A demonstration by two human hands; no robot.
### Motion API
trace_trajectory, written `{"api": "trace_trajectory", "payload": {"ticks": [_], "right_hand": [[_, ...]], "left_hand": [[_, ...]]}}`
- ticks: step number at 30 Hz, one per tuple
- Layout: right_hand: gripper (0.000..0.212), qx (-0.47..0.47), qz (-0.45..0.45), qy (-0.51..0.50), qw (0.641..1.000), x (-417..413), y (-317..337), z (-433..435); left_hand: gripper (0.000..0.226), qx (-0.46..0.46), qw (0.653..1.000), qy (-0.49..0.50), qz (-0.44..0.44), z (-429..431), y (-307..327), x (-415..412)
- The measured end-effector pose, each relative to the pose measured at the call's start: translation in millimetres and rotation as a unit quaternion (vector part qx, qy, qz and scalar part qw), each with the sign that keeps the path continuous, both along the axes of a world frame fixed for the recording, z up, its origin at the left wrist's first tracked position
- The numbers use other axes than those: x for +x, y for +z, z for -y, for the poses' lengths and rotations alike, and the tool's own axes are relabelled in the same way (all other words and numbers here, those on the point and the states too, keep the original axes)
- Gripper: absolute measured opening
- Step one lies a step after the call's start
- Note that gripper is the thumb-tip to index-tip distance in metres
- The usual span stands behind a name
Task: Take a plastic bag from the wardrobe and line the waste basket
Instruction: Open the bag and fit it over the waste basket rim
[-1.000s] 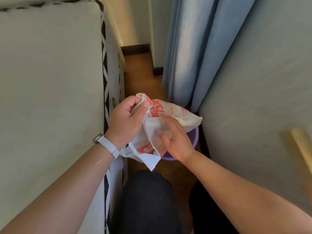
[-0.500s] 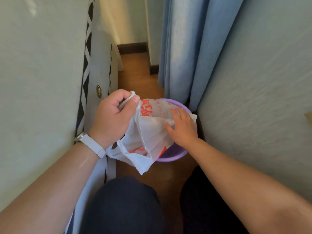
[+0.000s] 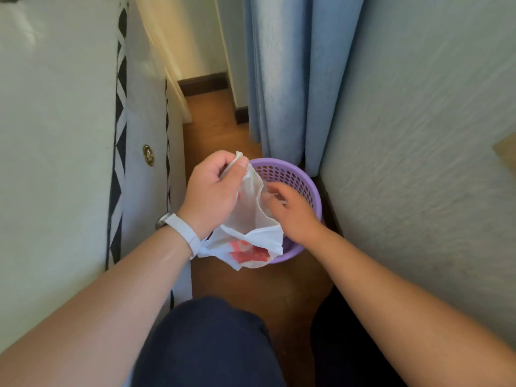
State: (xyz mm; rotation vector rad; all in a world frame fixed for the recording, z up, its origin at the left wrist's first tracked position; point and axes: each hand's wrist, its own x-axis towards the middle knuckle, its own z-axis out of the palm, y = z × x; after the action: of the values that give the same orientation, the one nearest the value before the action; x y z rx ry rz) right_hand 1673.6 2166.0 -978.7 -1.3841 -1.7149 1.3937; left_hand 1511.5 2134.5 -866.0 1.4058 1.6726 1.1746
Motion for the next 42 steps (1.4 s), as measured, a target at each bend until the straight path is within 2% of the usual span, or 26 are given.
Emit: {"api": "trace_trajectory", "payload": {"ticks": [2, 4, 8, 12, 15, 18, 20, 23, 27, 30, 34, 38, 42], "right_hand": [[0.033, -0.011, -0.062, -0.002, 0.998, -0.7, 13.7, 2.9], [0.031, 0.027, -0.065, 0.012, 0.997, -2.6, 25.2, 4.8], [0.009, 0.110, 0.038, 0.013, 0.993, -4.7, 27.2, 5.2], [0.016, 0.116, 0.145, -0.025, 0.982, 11.4, 15.4, -0.8], [0.022, 0.108, 0.232, -0.036, 0.966, 30.3, 0.6, -5.3], [0.022, 0.106, 0.276, -0.025, 0.955, 38.0, -11.4, -2.7], [0.017, 0.123, 0.290, -0.015, 0.949, 39.2, -17.3, -1.2], [0.017, 0.140, 0.287, -0.025, 0.947, 42.9, -20.2, -2.5], [0.020, 0.117, 0.253, -0.065, 0.958, 55.4, -19.6, -2.8], [0.015, 0.082, 0.189, -0.121, 0.971, 67.4, -19.3, -5.8], [0.018, 0.015, 0.189, -0.169, 0.967, 90.6, -26.1, -5.2], [0.016, -0.047, 0.126, -0.193, 0.972, 103.3, -25.8, 1.5], [0.010, 0.007, 0.096, -0.232, 0.968, 97.4, -1.3, 8.0]], "left_hand": [[0.026, 0.003, 1.000, -0.003, 0.016, -5.7, -3.7, 10.0], [0.024, 0.009, 0.999, -0.004, 0.036, -9.7, -7.1, 18.3], [0.023, 0.007, 0.998, -0.024, 0.052, -10.1, -16.0, 24.4], [0.025, -0.007, 0.999, -0.018, 0.042, -10.2, -26.1, 15.4], [0.029, -0.043, 0.999, 0.002, 0.003, -9.0, -41.2, 10.1], [0.030, -0.090, 0.996, -0.008, -0.019, -4.7, -61.3, 6.3], [0.022, -0.122, 0.992, -0.018, -0.041, -2.9, -72.6, 3.1], [0.007, -0.139, 0.987, -0.024, -0.071, -0.1, -83.8, -3.8], [0.006, -0.150, 0.985, -0.019, -0.089, 3.1, -91.4, -11.1], [0.022, -0.155, 0.977, -0.014, -0.147, 2.6, -95.0, -16.4], [0.046, -0.220, 0.960, -0.013, -0.174, 5.8, -102.3, -20.8], [0.036, -0.215, 0.954, 0.001, -0.209, 7.7, -101.1, -23.5], [0.027, -0.195, 0.960, 0.033, -0.197, 8.6, -91.7, -19.3]]}}
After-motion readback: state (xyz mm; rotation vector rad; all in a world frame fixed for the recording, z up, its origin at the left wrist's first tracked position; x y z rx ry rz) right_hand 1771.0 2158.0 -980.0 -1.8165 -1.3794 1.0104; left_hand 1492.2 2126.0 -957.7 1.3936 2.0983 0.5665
